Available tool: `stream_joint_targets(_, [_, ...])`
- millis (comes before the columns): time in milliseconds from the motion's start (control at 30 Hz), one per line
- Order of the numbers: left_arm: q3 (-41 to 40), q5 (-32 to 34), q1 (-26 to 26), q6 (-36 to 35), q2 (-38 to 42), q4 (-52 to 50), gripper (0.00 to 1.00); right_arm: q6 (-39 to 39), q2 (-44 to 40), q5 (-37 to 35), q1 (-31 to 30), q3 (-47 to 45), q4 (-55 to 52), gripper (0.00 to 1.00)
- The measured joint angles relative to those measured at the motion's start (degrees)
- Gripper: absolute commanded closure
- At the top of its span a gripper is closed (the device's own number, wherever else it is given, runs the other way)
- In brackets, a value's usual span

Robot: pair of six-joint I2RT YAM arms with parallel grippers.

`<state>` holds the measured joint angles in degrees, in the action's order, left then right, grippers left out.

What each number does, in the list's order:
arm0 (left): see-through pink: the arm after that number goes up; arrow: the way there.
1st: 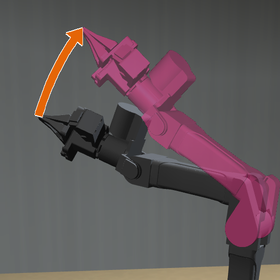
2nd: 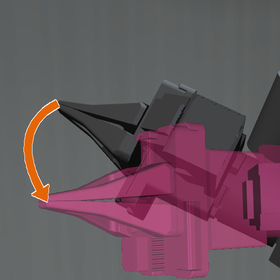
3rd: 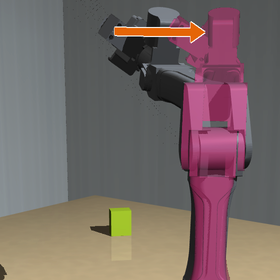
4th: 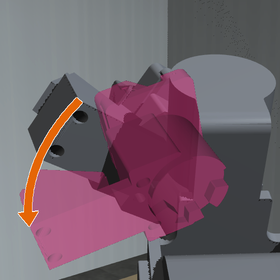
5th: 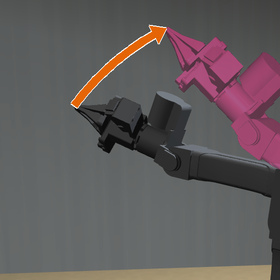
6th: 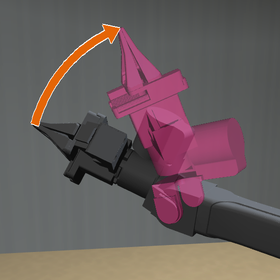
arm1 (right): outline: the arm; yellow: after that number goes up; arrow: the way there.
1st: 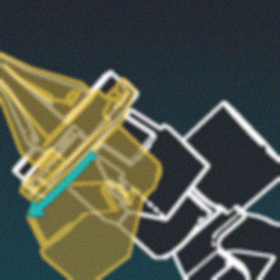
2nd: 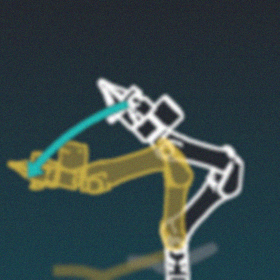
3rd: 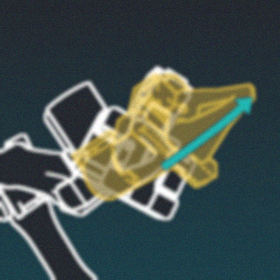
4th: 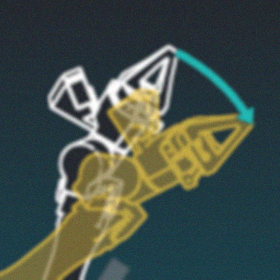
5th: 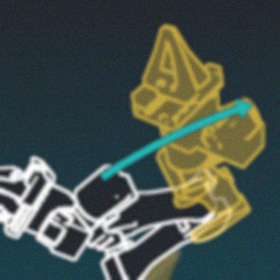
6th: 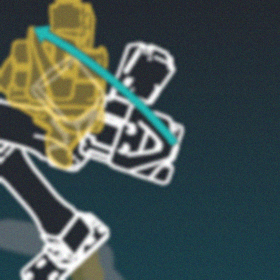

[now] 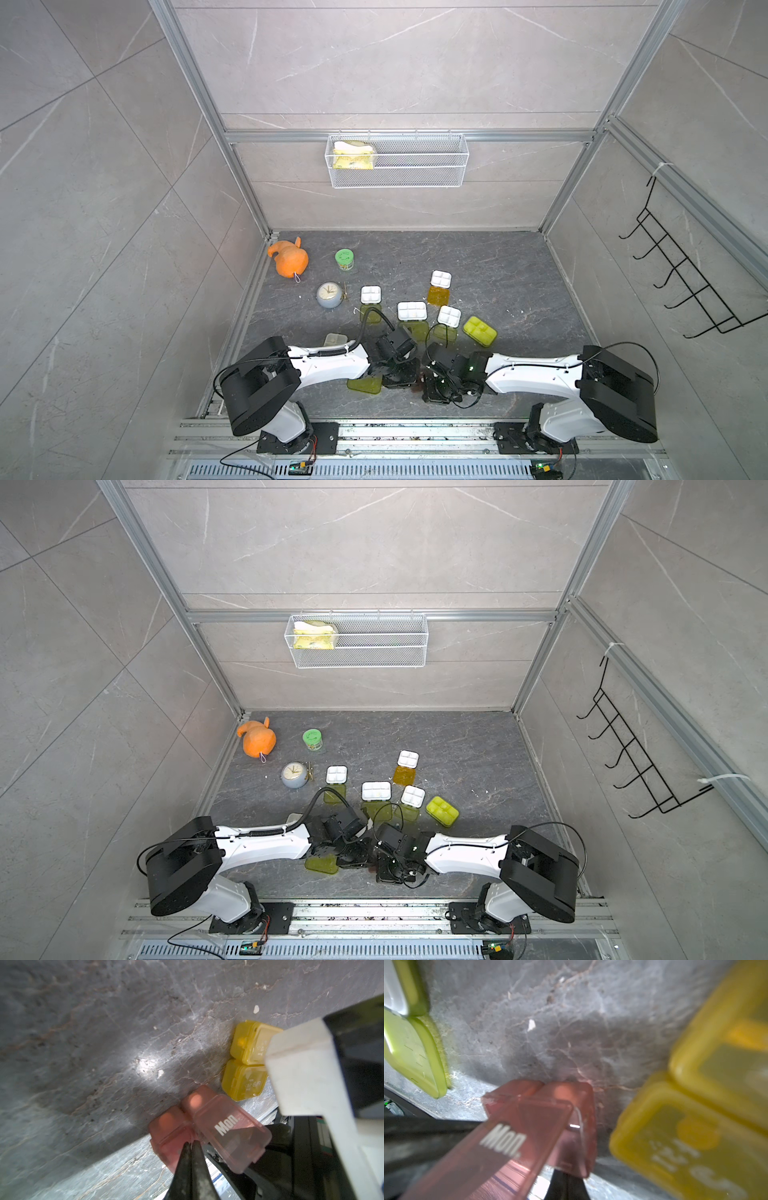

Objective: Close pillboxes
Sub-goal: Close the lid on the pillbox.

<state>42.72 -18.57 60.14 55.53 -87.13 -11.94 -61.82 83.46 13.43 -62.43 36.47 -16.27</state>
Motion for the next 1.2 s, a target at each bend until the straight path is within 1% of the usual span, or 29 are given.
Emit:
stream_joint_targets(333, [-0.8, 0.0, 0.3, 0.0, 0.3, 1.3, 1.00, -0.2, -0.3, -0.5, 0.0, -0.2, 0.2, 1.00])
stream_joint_targets(533, [-0.9, 0.0, 0.3, 0.0, 0.5, 1.2, 1.00, -0.2, -2.3, -1.6, 0.0, -0.3, -0.9, 1.00])
stream_joint_targets(933, [-0.9, 0.1, 0.3, 0.0, 0.7, 0.7, 1.00, -0.1, -3.1, -2.2, 0.0, -0.3, -1.6, 1.00])
stream_joint_targets(1200, [-1.0, 0.6, 0.3, 0.0, 1.4, -0.8, 1.00, 0.9, -6.4, -3.5, 0.1, 0.0, -4.5, 1.00])
